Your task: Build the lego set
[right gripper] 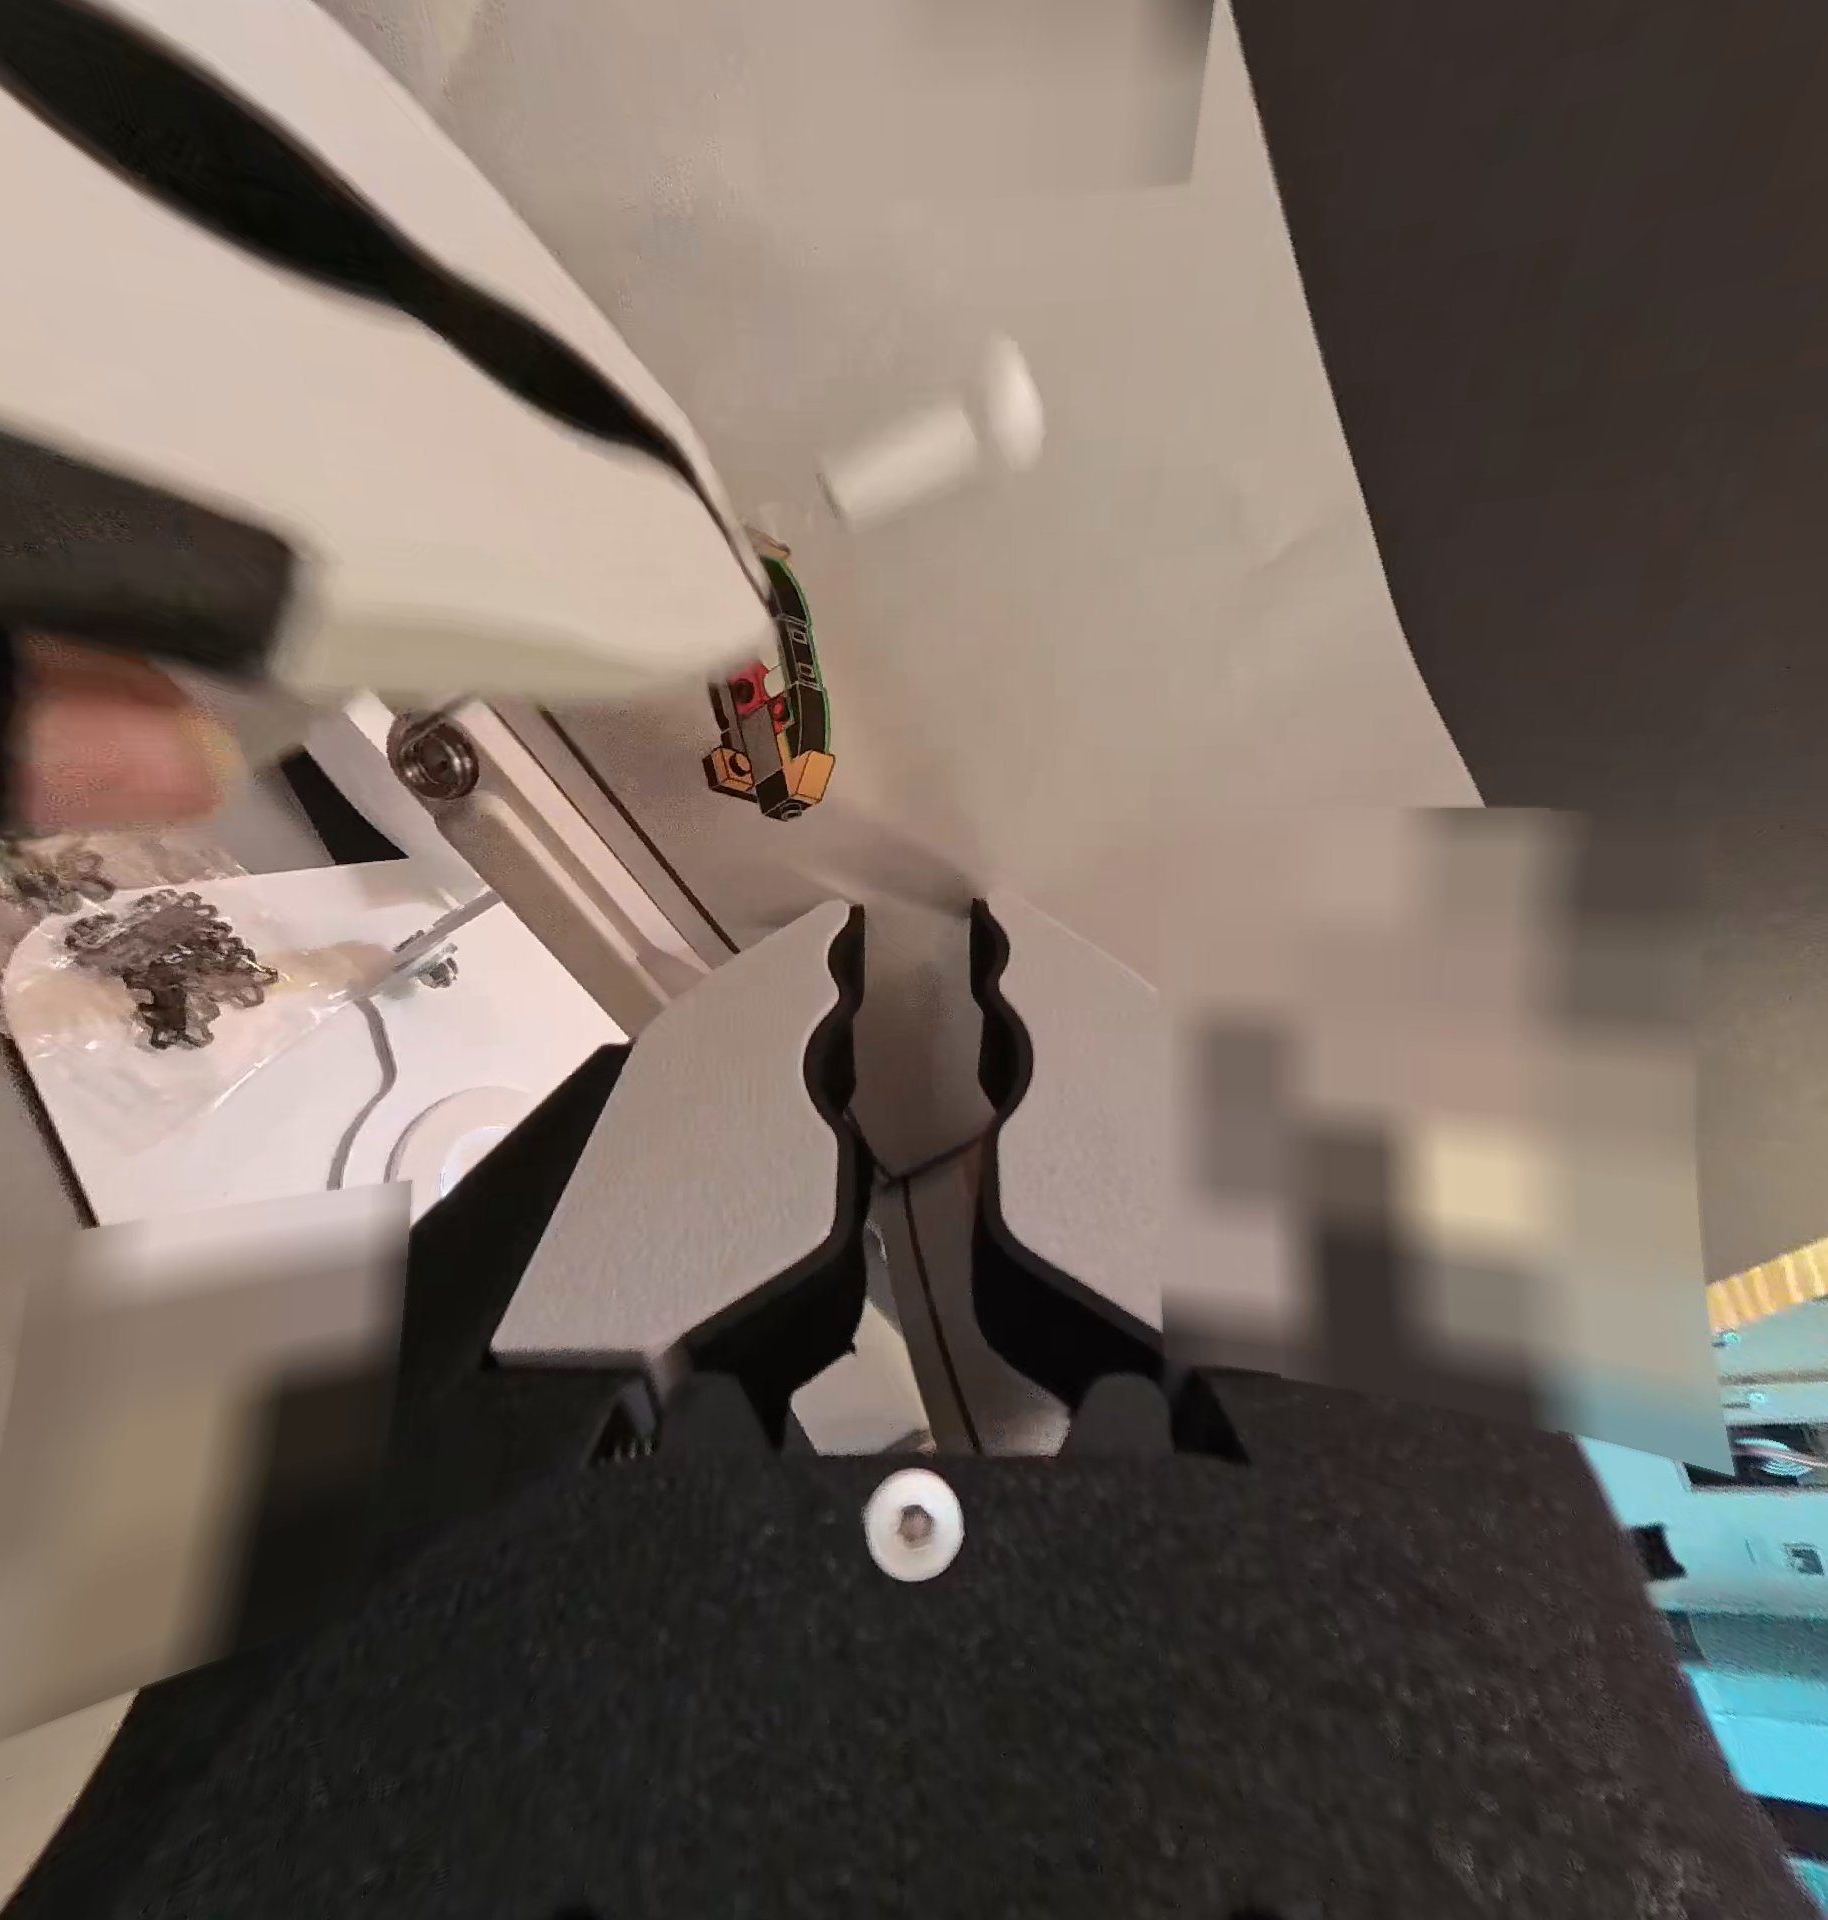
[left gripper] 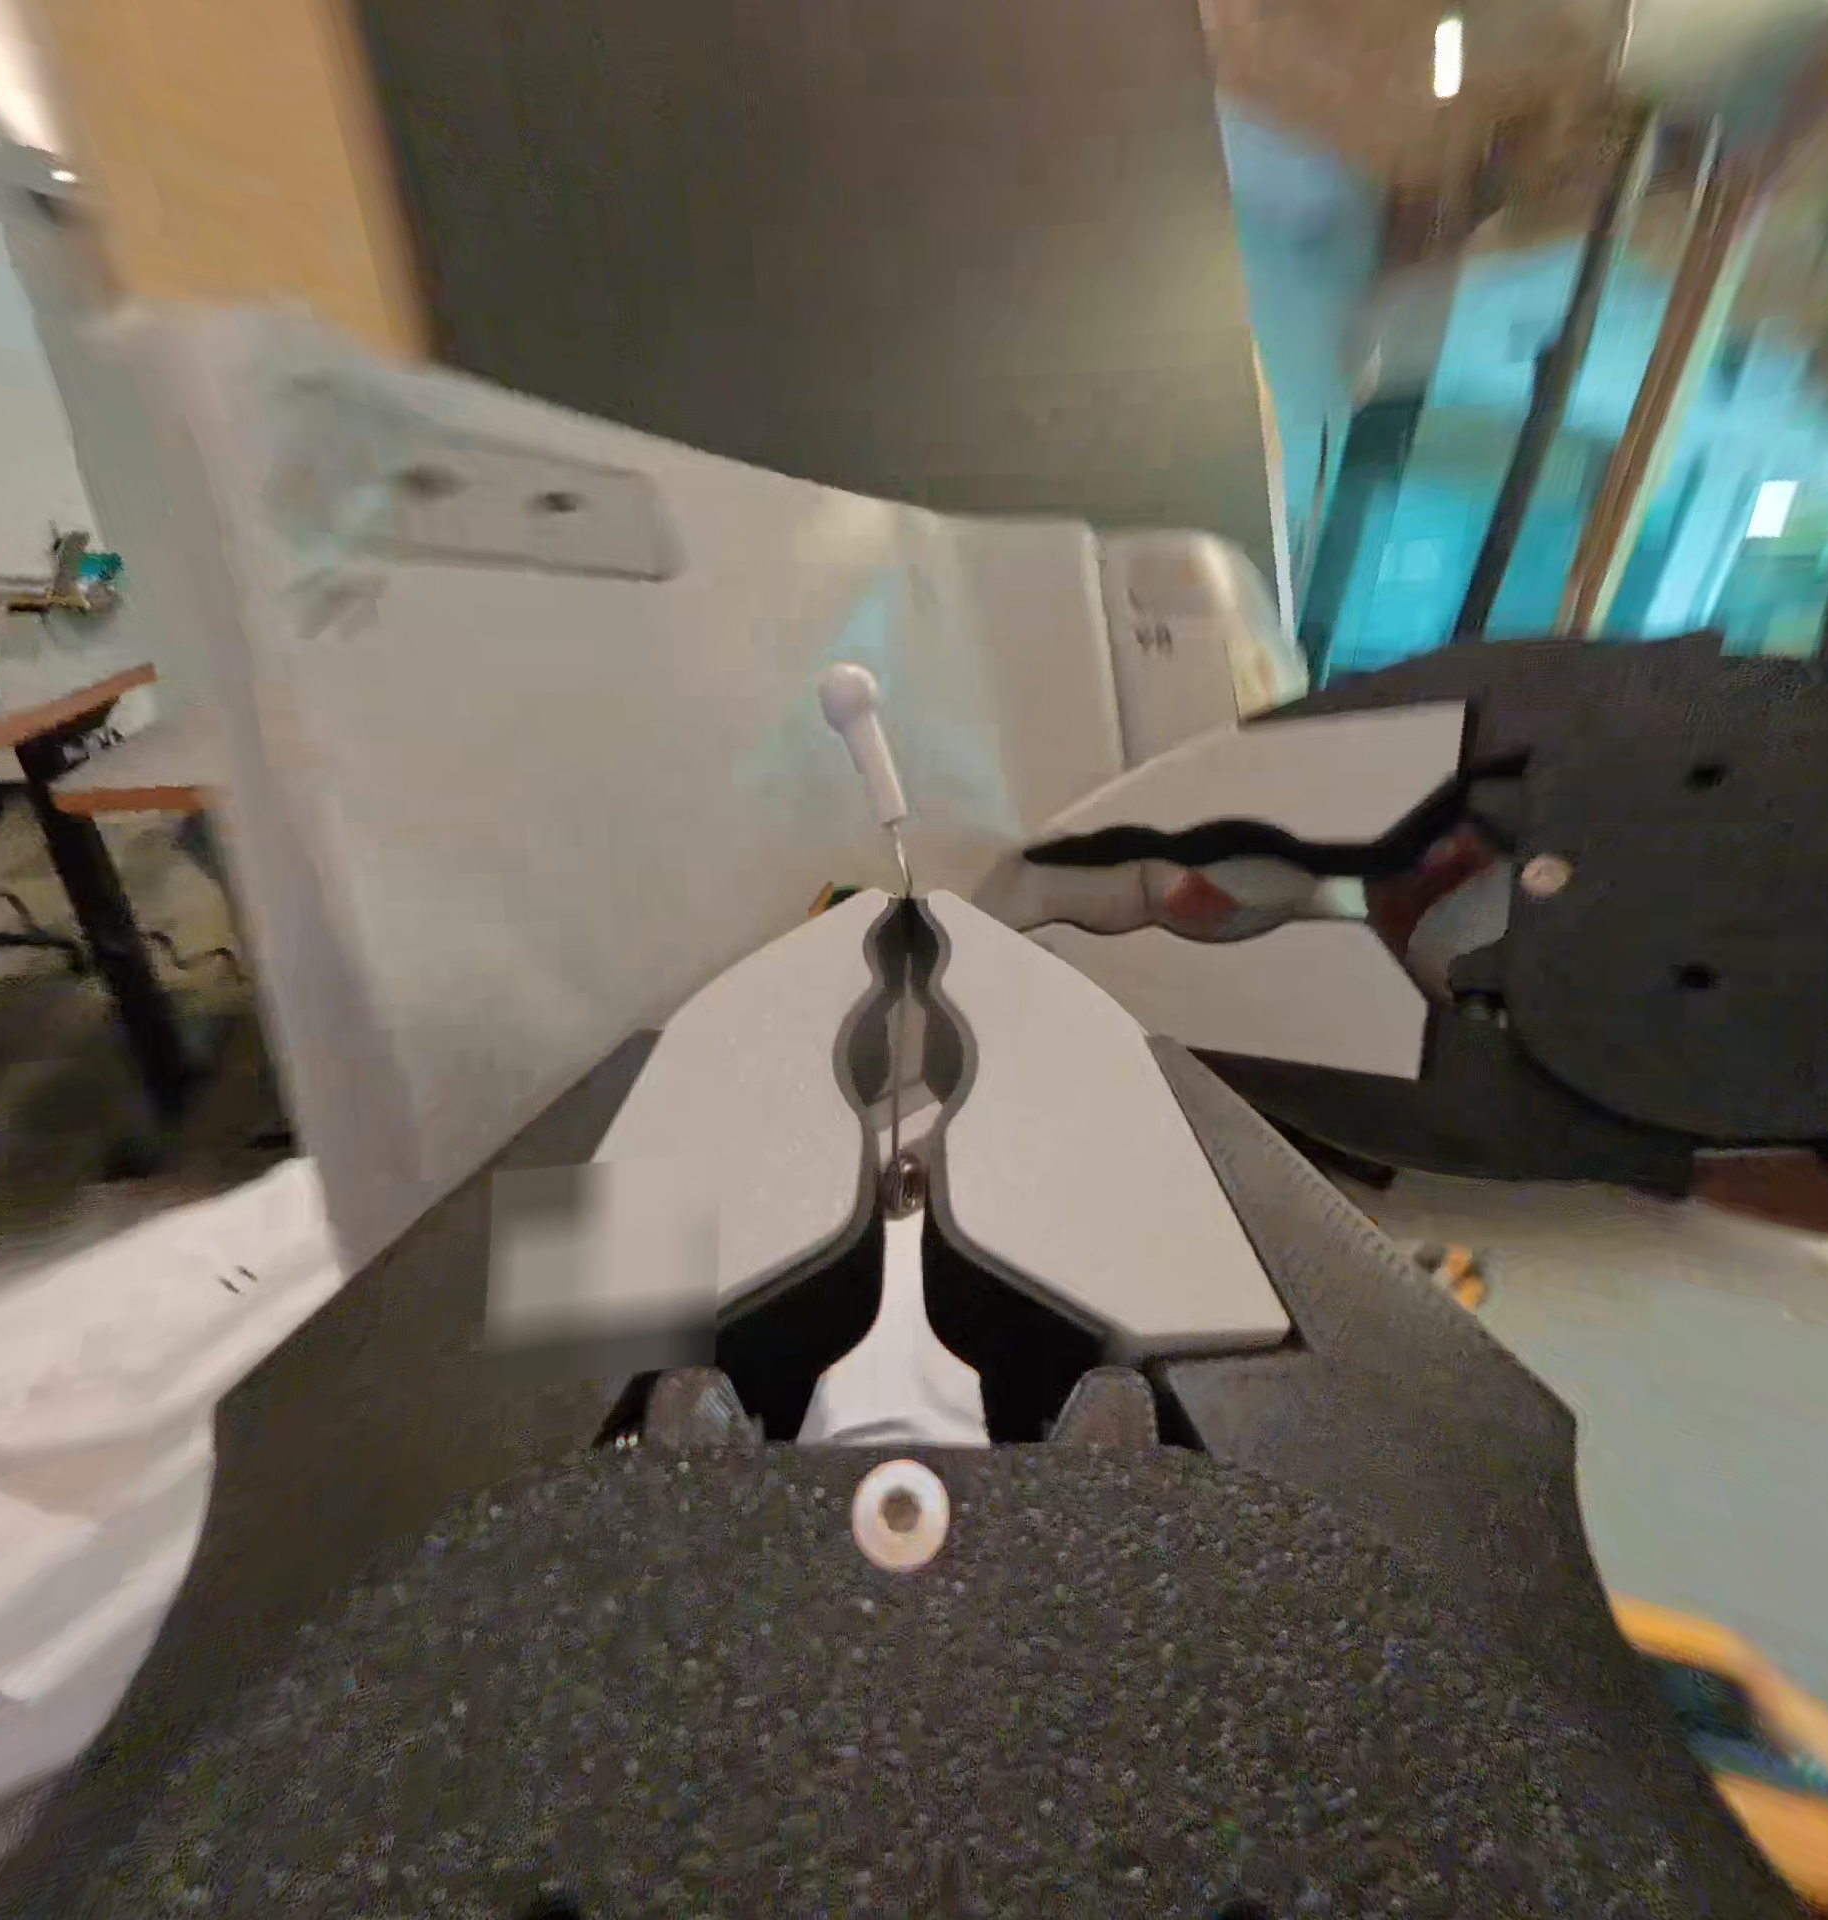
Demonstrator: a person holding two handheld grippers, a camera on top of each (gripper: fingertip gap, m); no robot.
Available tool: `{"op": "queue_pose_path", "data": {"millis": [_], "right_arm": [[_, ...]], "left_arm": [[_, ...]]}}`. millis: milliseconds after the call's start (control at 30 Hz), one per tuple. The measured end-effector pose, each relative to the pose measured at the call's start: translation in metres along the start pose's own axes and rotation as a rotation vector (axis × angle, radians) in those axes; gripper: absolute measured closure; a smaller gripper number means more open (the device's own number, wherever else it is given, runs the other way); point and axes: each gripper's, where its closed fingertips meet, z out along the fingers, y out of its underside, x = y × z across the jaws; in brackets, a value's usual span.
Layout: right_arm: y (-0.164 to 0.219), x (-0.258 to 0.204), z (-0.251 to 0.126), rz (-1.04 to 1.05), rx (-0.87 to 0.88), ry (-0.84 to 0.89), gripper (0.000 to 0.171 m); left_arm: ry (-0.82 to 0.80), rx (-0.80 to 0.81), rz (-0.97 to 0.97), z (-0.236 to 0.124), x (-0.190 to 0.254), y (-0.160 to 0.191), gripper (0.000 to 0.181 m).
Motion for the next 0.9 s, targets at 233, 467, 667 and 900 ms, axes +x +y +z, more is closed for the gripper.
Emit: {"op": "queue_pose_path", "data": {"millis": [233,467,667,900], "right_arm": [[0.003,-0.002,-0.001,0.023,0.061,0.016,0.149],[0.044,0.009,-0.015,-0.041,0.066,0.054,0.149],[0.098,0.039,-0.024,0.055,-0.027,0.040,0.153],[0.125,0.061,-0.035,0.280,0.042,0.040,0.139]], "left_arm": [[0.131,-0.350,0.526,0.024,0.021,0.030,0.181],[0.165,-0.371,0.592,0.027,0.025,0.034,0.180],[0.225,-0.373,0.677,0.037,0.020,0.034,0.180],[0.294,-0.332,0.711,0.033,0.019,0.036,0.180]]}}
